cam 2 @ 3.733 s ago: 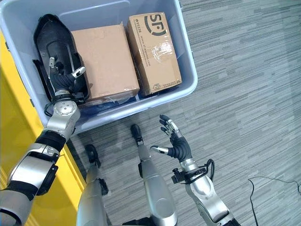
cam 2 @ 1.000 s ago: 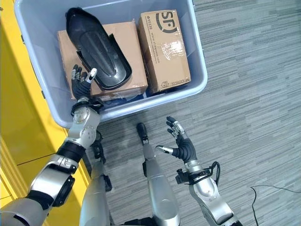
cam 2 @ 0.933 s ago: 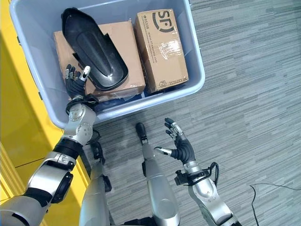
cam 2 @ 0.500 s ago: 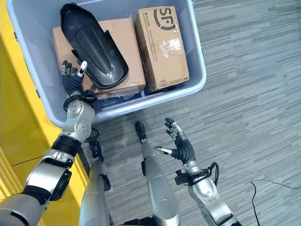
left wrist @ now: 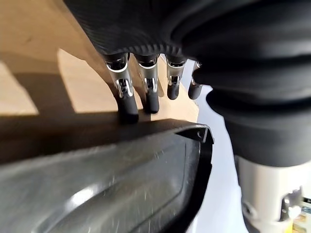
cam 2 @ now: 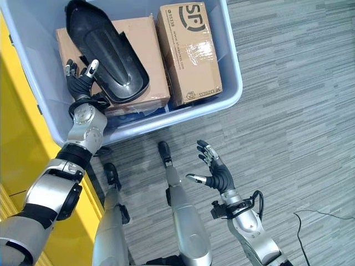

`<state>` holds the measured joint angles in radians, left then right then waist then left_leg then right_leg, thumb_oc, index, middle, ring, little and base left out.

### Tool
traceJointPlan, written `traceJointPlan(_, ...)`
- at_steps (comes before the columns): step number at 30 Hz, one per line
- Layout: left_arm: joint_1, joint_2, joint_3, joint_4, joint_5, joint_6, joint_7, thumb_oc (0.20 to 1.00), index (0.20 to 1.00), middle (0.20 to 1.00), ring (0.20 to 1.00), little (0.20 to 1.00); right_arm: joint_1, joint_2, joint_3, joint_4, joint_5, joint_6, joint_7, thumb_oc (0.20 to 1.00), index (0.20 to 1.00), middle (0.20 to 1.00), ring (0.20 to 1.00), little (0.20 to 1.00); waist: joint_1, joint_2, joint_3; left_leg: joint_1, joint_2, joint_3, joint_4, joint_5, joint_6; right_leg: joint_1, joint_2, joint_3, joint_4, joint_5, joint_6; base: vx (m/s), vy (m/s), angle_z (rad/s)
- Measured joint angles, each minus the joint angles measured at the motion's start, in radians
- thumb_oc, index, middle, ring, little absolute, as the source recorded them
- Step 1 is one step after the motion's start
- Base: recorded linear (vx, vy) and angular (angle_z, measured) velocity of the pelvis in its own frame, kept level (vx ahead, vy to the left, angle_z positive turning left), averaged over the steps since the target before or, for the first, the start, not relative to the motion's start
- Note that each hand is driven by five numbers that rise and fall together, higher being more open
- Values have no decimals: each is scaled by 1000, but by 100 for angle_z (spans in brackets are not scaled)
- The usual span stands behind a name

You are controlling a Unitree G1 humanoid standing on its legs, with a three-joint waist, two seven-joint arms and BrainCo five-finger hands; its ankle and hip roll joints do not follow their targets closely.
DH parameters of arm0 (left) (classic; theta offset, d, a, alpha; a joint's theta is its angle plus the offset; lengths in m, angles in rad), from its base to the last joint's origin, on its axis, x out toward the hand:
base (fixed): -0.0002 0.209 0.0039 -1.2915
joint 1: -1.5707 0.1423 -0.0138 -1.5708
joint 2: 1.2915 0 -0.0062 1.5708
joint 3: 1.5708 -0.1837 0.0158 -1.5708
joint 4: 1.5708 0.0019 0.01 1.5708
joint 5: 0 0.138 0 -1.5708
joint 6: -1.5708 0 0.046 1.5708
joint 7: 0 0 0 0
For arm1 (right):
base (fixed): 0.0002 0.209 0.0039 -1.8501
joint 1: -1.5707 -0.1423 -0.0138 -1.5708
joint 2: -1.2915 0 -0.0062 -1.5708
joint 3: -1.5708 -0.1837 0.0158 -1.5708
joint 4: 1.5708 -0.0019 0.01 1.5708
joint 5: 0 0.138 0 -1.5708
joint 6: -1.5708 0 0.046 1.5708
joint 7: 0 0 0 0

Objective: Move parts from the plastic box to the shelf.

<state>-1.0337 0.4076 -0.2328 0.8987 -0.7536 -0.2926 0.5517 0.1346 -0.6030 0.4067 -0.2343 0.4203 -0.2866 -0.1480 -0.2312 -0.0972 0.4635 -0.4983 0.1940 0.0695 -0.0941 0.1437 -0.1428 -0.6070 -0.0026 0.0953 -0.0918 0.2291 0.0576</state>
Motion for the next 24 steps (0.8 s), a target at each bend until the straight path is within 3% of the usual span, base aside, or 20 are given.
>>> traceJointPlan(15,-112,36,-8,130,3,25,-2,1000,1000,1000,1000,1000,0,-5,7,-25,40,-6,20,1000,1000,1000,1000,1000,0,-21,0,-32,5,-25,0,7,-8,-18,2,-24,0,1,2,4,3,3)
traceJointPlan(21,-181,57,-84,188,82,52,-7,1000,1000,1000,1000,1000,0,-6,7,-33,48,-8,32,1000,1000,1000,1000,1000,0,-22,0,-51,5,-25,0,7,-8,-38,1,-25,0,1,2,0,0,0)
traceJointPlan(24,-234,73,-145,251,184,102,-9,1000,1000,1000,1000,1000,1,-12,7,-41,65,-8,39,1000,1000,1000,1000,1000,-2,-22,0,-53,2,-24,0,7,-8,-41,2,-23,0,1,2,0,0,0)
